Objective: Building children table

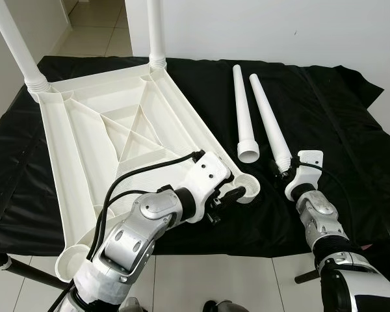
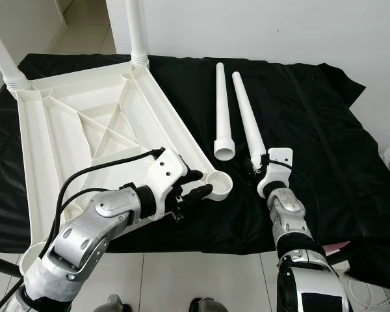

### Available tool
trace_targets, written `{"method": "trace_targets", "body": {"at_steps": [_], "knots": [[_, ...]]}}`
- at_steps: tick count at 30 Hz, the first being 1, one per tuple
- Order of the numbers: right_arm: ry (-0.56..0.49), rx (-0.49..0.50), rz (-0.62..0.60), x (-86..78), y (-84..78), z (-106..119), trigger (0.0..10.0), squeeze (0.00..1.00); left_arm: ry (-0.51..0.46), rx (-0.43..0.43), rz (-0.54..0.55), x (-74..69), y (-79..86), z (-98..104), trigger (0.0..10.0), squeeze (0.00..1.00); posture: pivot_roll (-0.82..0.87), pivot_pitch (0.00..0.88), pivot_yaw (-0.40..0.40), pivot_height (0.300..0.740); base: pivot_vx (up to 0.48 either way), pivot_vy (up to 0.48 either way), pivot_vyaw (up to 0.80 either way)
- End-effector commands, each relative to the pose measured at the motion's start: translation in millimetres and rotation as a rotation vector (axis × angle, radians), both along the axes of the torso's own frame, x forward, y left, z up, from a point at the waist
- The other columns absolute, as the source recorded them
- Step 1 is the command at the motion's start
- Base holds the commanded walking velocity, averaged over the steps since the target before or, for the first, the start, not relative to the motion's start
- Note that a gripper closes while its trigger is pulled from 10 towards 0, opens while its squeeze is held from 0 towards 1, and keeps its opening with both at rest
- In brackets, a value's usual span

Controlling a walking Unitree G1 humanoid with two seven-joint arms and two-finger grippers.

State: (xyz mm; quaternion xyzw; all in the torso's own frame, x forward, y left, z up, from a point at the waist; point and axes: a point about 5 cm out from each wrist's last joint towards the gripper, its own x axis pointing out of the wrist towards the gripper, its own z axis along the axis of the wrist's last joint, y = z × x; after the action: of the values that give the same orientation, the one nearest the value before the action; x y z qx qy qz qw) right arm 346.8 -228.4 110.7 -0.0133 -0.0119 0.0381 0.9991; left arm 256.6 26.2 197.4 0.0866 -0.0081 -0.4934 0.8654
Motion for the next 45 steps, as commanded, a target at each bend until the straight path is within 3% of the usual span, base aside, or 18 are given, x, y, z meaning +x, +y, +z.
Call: {"method": "trace_targets", "body": {"at_steps": [1,4,11,15,16,17,18,20,23,26,35,36,37,43,45], "knots": [[-0.069,0.008,-0.029,-1.1,0.9,6,10.0,0.0,-0.018,-0.031,-0.024,1.3,0.6,11,10.0,0.0,0.09,0.082,-0.036,0.74,0.0,0.0,0.0],[-0.183,0.022,-0.023,-2.0,15.5,17,10.0,0.0,-0.055,-0.069,0.0,11.3,7.3,16,10.0,0.0,0.07,0.066,-0.046,0.74,0.0,0.0,0.0],[-0.277,0.014,-0.007,-3.3,27.0,27,10.0,0.0,-0.058,-0.103,0.035,24.8,17.0,17,10.0,0.0,0.05,0.043,-0.039,0.74,0.0,0.0,0.0],[-0.338,0.019,0.008,-4.9,36.3,35,10.0,0.0,-0.04,-0.174,0.027,33.2,22.8,20,10.0,0.0,0.04,0.023,-0.036,0.74,0.0,0.0,0.0],[-0.353,0.013,0.013,-5.6,39.7,37,10.0,0.0,-0.007,-0.202,0.008,35.4,23.7,21,10.0,0.53,0.03,0.013,-0.034,0.74,0.0,0.0,0.0],[-0.353,0.013,0.013,-5.6,39.7,37,10.0,0.0,-0.007,-0.202,0.008,35.4,23.7,21,10.0,0.53,0.03,0.013,-0.034,0.74,0.0,0.0,0.0],[-0.364,0.004,0.02,-6.4,43.1,38,10.0,0.0,0.026,-0.231,-0.021,36.4,23.8,21,10.0,1.0,0.03,0.009,-0.034,0.74,0.0,0.0,0.0],[-0.385,0.012,0.035,-8.9,52.2,40,10.0,0.0,0.106,-0.3,-0.081,38.5,23.4,22,10.0,1.0,0.02,0.0,-0.029,0.74,0.0,0.0,0.0],[-0.395,0.021,0.069,-12.7,62.7,38,10.0,0.0,0.156,-0.307,-0.145,37.7,21.9,17,10.0,1.0,0.01,0.0,-0.023,0.74,0.0,0.0,0.0],[-0.397,0.023,0.08,-13.8,65.4,37,10.0,0.0,0.167,-0.303,-0.161,37.2,21.3,15,10.0,1.0,0.01,0.0,-0.023,0.74,0.0,0.0,0.0],[-0.409,0.019,0.182,-18.3,85.6,36,10.0,0.0,0.201,-0.293,-0.127,54.0,18.9,11,10.0,1.0,0.01,0.0,-0.024,0.74,0.0,0.0,0.0],[-0.417,0.012,0.203,-18.6,89.6,38,10.0,0.0,0.234,-0.289,-0.14,56.3,18.7,11,10.0,0.65,0.01,0.0,-0.025,0.74,0.0,0.0,0.0],[-0.425,0.006,0.235,-19.0,94.4,40,10.0,0.0,0.248,-0.278,-0.168,57.0,18.4,11,10.0,0.0,0.01,0.0,-0.028,0.74,0.0,0.0,0.0],[-0.445,0.001,0.311,-20.1,104.6,45,10.0,0.0,0.279,-0.306,-0.202,62.2,19.6,18,10.0,0.0,0.02,0.0,-0.033,0.74,0.0,0.0,0.0],[-0.458,-0.012,0.34,-20.8,109.2,48,10.0,0.0,0.316,-0.356,-0.194,68.8,21.5,27,10.0,0.0,0.02,0.0,-0.036,0.74,0.0,0.0,0.0]]}}
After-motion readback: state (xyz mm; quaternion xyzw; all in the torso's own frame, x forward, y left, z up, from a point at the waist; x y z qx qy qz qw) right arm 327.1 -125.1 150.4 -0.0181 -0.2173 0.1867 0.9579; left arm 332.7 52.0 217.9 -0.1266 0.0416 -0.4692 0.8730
